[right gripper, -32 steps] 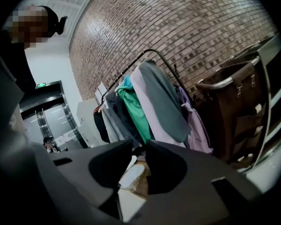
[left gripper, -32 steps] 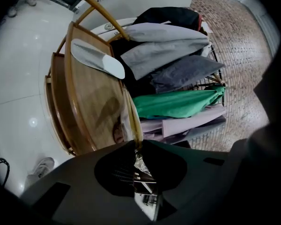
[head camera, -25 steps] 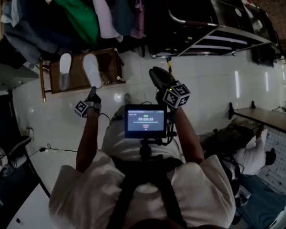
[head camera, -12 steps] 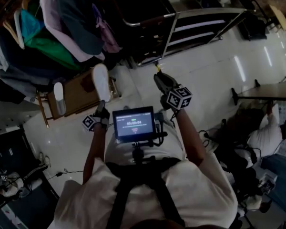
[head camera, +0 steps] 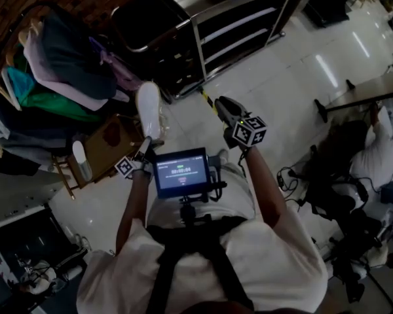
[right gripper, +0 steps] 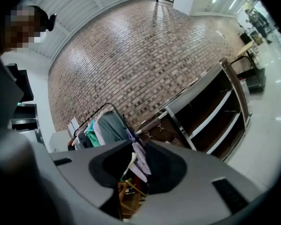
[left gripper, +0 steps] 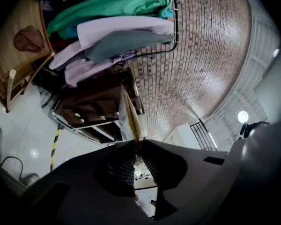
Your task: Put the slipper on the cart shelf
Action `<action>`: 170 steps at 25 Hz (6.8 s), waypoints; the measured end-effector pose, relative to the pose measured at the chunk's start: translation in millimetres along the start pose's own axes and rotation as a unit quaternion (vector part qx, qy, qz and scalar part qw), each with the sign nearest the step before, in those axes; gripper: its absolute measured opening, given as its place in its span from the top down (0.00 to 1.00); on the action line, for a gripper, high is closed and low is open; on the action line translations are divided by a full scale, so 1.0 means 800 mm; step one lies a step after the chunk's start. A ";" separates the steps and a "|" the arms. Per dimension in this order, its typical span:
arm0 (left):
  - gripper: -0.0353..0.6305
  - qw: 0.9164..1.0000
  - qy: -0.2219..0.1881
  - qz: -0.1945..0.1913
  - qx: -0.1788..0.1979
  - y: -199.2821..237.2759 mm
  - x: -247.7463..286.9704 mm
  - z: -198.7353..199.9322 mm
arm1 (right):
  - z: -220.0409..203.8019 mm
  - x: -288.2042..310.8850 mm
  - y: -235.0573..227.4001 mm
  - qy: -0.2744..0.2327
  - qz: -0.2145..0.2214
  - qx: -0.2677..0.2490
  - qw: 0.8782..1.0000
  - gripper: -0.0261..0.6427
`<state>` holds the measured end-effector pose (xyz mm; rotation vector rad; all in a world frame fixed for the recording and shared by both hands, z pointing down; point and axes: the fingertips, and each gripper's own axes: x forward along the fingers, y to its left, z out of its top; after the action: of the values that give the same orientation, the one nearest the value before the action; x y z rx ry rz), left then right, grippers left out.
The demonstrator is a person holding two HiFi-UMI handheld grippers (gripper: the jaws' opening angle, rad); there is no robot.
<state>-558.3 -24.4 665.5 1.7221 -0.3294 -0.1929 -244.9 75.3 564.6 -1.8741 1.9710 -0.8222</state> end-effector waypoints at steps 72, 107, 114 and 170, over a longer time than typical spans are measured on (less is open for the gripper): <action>0.88 0.998 -0.032 -0.032 -0.049 -0.056 0.681 -0.190 | 0.380 -0.017 -0.532 0.068 -0.008 -0.007 0.998 0.78; 0.88 0.978 -0.179 0.079 -0.075 0.024 0.739 -0.155 | 0.387 0.111 -0.577 0.225 0.124 -0.069 0.964 0.80; 0.88 0.981 -0.149 0.098 -0.069 0.062 0.757 -0.132 | 0.394 0.134 -0.560 0.219 0.105 -0.088 0.966 0.80; 0.54 0.962 -0.121 0.243 -0.029 0.218 0.854 -0.042 | 0.392 0.162 -0.607 0.212 -0.006 -0.082 0.974 0.80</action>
<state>78.3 -240.9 881.4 1.5112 -0.9048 -0.0513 315.8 -107.0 623.2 -1.9240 2.3426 -1.1764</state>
